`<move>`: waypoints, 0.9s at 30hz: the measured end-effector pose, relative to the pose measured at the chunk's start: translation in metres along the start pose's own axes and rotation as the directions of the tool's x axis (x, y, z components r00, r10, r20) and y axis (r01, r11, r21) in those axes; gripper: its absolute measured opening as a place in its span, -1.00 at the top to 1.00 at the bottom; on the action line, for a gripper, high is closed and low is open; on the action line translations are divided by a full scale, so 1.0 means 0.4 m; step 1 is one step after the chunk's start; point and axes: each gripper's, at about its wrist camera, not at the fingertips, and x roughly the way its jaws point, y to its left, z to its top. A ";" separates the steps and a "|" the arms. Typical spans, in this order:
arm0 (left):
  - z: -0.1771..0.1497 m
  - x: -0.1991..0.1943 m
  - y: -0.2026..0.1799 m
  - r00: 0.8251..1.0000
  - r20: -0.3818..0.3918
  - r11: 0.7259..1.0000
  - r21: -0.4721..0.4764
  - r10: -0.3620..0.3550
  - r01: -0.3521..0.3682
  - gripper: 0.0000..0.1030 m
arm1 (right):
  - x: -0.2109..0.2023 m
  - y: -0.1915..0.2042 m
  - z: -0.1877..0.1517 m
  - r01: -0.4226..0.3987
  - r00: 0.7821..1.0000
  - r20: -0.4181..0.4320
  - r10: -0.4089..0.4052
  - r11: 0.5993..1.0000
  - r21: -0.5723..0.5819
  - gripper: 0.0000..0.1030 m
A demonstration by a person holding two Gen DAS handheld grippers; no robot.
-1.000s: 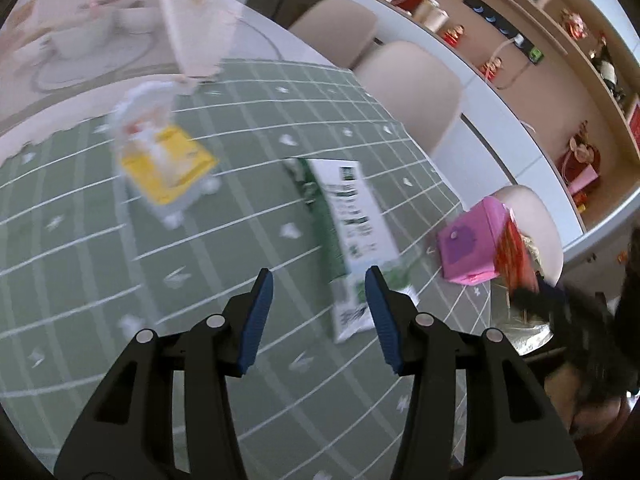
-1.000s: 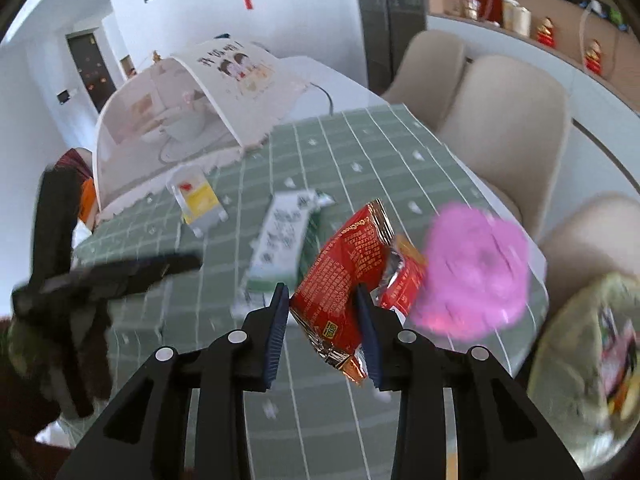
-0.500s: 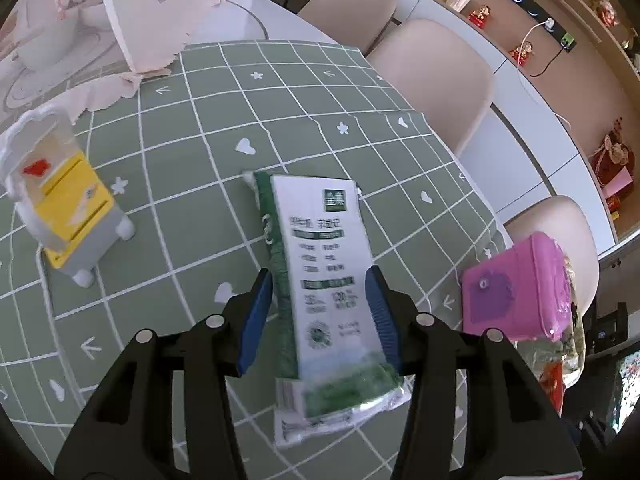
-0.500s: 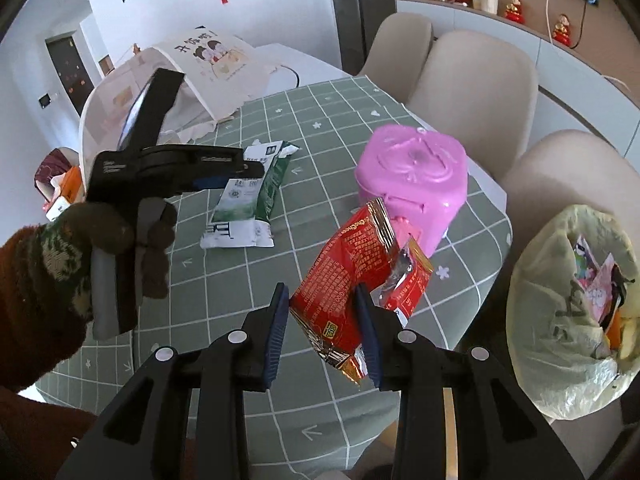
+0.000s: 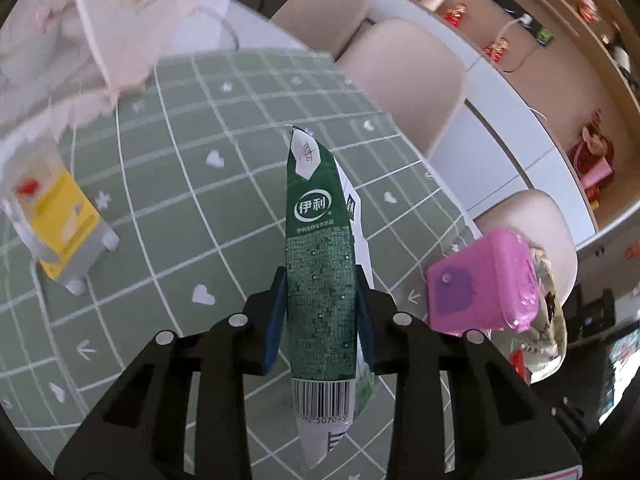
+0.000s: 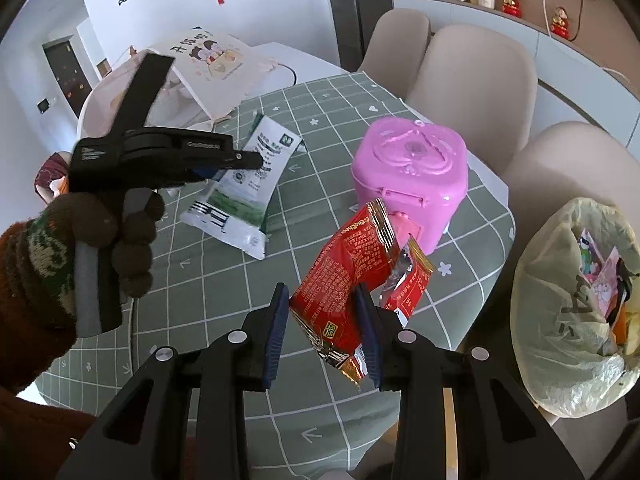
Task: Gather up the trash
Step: 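Carry the milk carton and red snack bag over the bin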
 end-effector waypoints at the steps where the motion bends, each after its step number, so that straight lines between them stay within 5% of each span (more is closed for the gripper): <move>1: 0.001 -0.015 -0.008 1.000 0.012 1.000 0.014 0.003 -0.004 0.42 | -0.001 0.002 0.001 -0.001 1.000 0.003 0.001 1.000 -0.004 0.37; 14: 0.010 -0.220 -0.129 0.983 0.176 0.984 0.175 -0.044 0.012 0.42 | -0.108 0.016 0.072 0.080 0.987 0.143 -0.068 0.994 -0.077 0.37; 20: 0.043 -0.297 -0.219 0.963 0.219 0.968 0.225 -0.157 0.107 0.42 | -0.228 -0.061 0.122 0.146 0.957 0.255 -0.139 0.989 -0.009 0.37; 27: 0.069 -0.282 -0.417 0.934 0.173 0.910 0.337 -0.313 0.242 0.42 | -0.342 -0.202 0.114 0.262 0.911 0.304 -0.278 0.961 0.093 0.37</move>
